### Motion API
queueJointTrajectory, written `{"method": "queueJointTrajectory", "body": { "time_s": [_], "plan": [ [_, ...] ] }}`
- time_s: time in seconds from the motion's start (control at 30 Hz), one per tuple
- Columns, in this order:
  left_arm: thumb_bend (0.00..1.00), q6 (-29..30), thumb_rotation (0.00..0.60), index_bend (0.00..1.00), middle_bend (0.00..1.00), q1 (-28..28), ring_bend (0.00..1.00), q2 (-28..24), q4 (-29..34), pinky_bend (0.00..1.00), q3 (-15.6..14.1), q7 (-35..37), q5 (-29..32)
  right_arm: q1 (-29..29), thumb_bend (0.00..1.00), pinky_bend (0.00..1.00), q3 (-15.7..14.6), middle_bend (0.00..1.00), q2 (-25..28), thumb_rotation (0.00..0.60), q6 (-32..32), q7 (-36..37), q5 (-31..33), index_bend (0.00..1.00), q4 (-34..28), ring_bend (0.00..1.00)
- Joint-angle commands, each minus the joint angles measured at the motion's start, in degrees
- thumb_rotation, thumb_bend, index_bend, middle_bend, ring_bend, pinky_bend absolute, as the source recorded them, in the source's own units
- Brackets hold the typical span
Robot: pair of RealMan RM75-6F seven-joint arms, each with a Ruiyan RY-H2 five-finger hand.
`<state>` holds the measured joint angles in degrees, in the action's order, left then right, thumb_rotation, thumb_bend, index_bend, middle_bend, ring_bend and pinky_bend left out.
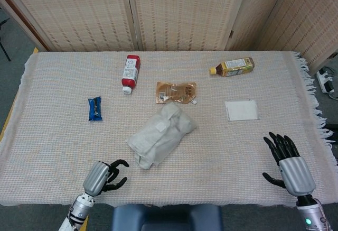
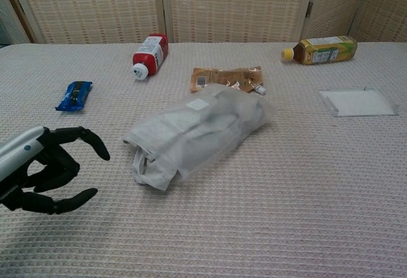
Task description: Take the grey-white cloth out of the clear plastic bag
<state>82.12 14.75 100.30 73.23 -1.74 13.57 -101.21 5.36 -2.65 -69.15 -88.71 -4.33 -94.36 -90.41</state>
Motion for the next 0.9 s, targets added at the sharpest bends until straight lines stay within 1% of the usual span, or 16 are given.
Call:
{"method": "queueJointTrajectory", "body": {
  "time_s": [0.03, 0.13, 0.3, 0.37, 0.53, 0.9],
  "plan": [
    [0.32, 0.1, 0.6, 0.43, 1.0, 0.96, 1.0, 3.28, -3.04, 1.0, 0.59, -2.37, -0.09, 0.04, 0.08, 0.0, 0.17, 0.0, 0.38, 0.6, 0.52, 0.88, 0.26, 0.0, -0.46, 0.0],
    [0.3, 0.07, 0.6, 0.43, 1.0, 1.7, 1.0, 6.78, -7.16, 1.0, 1.26, -5.56, -0.05, 0.23, 0.08, 0.0, 0.32, 0.0, 1.16, 0.6, 1.11, 3.11, 0.47, 0.0, -1.09, 0.0],
    [0.3, 1.44, 0.6, 0.43, 1.0, 2.88, 1.0, 11.65, -13.56, 1.0, 2.38, -8.21, -0.22, 0.5, 0.08, 0.0, 0.21, 0.0, 3.29, 0.6, 2.32, 7.34, 0.86, 0.0, -2.25, 0.0],
    [0.3, 2.1, 0.6, 0.43, 1.0, 3.31, 1.0, 13.22, -15.72, 1.0, 2.41, -8.12, -0.38, 0.54, 0.08, 0.0, 0.32, 0.0, 3.93, 0.6, 2.65, 8.11, 1.12, 0.0, -2.53, 0.0],
    [0.34, 2.89, 0.6, 0.44, 1.0, 4.16, 1.0, 15.92, -19.91, 1.0, 2.0, -7.0, -0.48, 0.5, 0.08, 0.0, 0.44, 0.0, 4.59, 0.6, 3.03, 8.81, 1.21, 0.0, -2.76, 0.0],
    [0.33, 3.69, 0.6, 0.49, 1.0, 5.92, 1.0, 20.09, -27.06, 1.0, 1.96, -4.84, 0.59, 0.3, 0.08, 0.0, 0.5, 0.0, 5.29, 0.6, 3.39, 9.56, 0.81, 0.0, -2.97, 0.0]
  ]
}}
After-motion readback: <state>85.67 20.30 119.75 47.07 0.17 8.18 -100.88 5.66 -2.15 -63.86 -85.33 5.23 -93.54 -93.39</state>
